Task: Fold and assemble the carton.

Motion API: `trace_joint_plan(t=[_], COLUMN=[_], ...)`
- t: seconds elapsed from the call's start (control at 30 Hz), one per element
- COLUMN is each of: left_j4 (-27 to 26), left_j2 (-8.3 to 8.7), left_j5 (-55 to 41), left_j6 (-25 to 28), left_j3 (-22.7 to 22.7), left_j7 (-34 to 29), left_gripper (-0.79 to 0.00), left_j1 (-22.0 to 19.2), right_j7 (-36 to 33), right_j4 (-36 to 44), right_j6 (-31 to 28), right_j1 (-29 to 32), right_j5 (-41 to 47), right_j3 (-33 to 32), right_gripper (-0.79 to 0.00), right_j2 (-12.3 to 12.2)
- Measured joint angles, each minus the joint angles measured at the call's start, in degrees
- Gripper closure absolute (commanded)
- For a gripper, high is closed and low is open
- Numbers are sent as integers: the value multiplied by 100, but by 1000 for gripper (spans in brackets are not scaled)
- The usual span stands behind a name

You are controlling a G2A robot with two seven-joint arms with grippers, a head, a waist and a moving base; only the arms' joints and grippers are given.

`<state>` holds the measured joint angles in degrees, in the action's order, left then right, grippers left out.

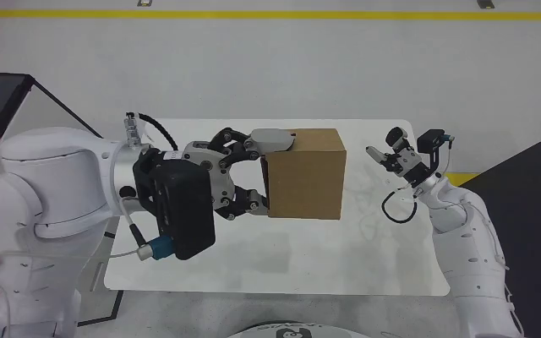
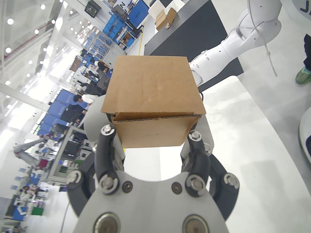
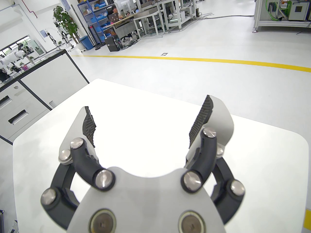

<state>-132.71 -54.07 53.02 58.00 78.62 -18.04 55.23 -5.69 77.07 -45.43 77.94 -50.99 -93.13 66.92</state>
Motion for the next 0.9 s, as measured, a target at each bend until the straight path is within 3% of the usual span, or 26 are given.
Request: trace_joint_plan(t=[0.23,0.47,0.6,0.73,0.9], left_j4=[24,262,805,1362,1702], left_j2=[69,84,78,58,40], left_j5=[2006,2882,2372,883,-437], left_j6=[0,-55,-122,-66,3], left_j3=[171,228,179,89,-173], left_j7=[1831,2959,3091,3261,3422], left_gripper=[0,0,0,0,0], left_j1=[31,245,504,632,642], right_j7=[0,0,0,0,0], right_j4=[0,0,0,0,0], right_j6=[0,0,0,0,0], right_j1=[0,0,0,0,0], right_j5=[0,0,0,0,0], right_j3=[0,0,0,0,0], right_gripper=[-785,-785,-785,-785,-785], right_j2=[0,0,0,0,0])
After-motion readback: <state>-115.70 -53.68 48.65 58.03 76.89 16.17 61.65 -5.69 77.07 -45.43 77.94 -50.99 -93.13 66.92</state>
